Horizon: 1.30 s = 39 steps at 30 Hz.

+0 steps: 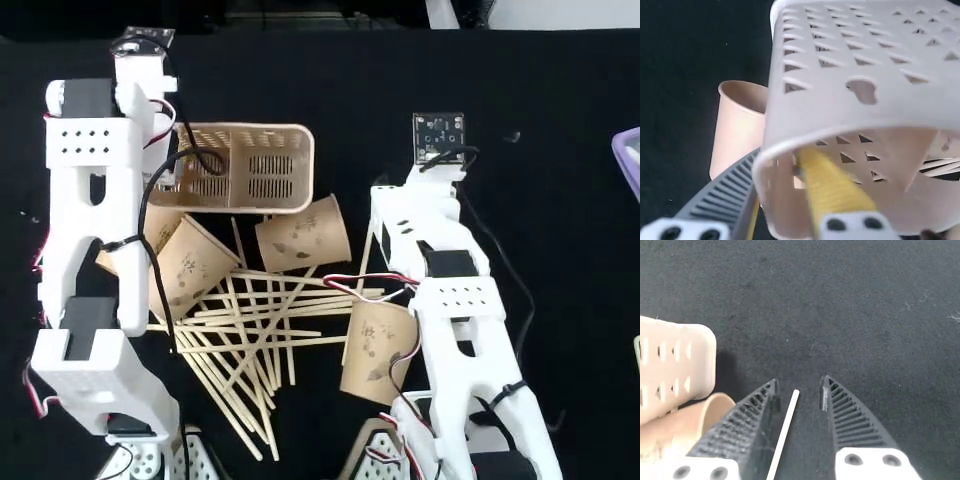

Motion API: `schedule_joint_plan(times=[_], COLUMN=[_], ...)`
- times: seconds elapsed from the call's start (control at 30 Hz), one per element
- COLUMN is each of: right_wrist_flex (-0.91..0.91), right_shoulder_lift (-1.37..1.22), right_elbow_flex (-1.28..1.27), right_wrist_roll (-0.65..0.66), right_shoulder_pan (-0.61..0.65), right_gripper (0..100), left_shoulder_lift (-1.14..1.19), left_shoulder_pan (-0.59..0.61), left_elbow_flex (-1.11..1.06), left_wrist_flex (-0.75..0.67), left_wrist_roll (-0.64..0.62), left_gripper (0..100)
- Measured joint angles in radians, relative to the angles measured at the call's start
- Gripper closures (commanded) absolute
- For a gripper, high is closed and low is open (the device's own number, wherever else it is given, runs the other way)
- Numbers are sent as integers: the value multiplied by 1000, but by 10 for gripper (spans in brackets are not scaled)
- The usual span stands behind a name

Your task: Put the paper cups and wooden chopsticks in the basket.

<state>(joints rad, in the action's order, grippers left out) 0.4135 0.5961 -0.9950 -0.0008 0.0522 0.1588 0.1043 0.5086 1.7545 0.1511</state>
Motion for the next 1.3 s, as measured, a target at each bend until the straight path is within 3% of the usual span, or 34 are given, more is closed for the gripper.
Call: schedule_joint_plan(times=[0.47, 0.73, 1.0, 1.17, 1.3], right_wrist_flex=[0, 11, 358, 387, 387], right_shoulder_lift=[0, 0, 86, 81, -23], right_elbow_flex=[0, 0, 92, 100, 157], right_wrist_roll=[0, 0, 0, 2, 15], right_shoulder_pan=[0, 0, 172, 241, 245], right_gripper=[861, 861, 856, 843, 749], left_shoulder_lift=[-2, 0, -3, -101, -282], left_shoulder_pan=[3, 3, 37, 133, 204], left_elbow_flex=[48, 284, 465, 388, 155], left_wrist_flex=[-216, -115, 2, 2, 2], left_wrist_roll=[2, 2, 8, 8, 8], left_gripper=[780, 780, 780, 780, 780])
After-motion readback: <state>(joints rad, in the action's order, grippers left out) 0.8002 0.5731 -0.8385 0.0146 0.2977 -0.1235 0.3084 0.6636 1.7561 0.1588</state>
